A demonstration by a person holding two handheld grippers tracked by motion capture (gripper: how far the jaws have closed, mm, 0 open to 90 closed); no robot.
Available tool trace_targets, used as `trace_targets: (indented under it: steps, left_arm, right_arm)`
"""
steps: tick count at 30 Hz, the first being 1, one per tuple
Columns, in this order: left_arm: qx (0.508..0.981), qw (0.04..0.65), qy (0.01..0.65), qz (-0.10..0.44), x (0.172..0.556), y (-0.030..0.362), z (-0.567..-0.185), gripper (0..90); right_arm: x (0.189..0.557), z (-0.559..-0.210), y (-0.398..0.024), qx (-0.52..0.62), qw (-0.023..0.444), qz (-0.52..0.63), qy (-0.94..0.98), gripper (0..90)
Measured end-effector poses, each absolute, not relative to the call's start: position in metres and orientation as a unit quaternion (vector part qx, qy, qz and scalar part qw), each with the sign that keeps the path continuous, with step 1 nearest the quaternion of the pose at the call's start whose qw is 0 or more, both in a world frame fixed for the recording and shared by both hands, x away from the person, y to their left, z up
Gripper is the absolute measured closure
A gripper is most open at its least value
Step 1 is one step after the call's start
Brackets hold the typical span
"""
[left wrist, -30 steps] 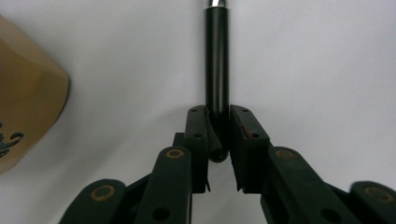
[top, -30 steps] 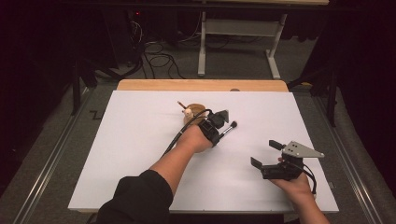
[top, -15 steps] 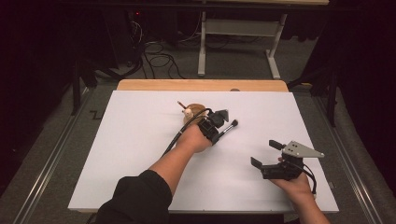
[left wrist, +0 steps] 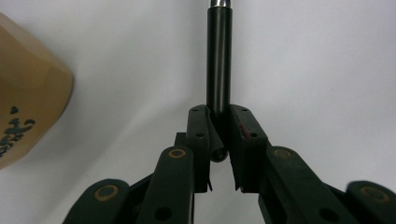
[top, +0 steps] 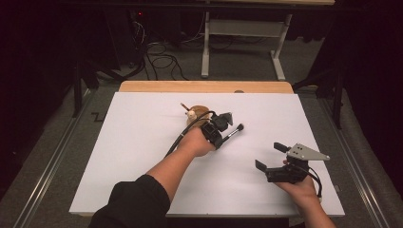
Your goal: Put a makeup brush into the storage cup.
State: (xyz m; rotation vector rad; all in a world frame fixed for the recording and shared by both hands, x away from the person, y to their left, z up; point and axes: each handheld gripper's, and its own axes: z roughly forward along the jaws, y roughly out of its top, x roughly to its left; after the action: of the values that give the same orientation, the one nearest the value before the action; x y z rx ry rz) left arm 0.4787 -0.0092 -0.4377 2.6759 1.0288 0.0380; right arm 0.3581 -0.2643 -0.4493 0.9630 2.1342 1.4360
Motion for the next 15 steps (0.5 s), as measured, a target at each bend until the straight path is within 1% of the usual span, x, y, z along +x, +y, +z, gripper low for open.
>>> trace_targets:
  steps: [15]
  left_arm:
    - [0.922, 0.156, 0.356, 0.006, 0.465, 0.008, -0.428, 79.3]
  right_arm:
    - [0.358, -0.449, -0.264, 0.343, 0.197, 0.511, 0.763, 0.3]
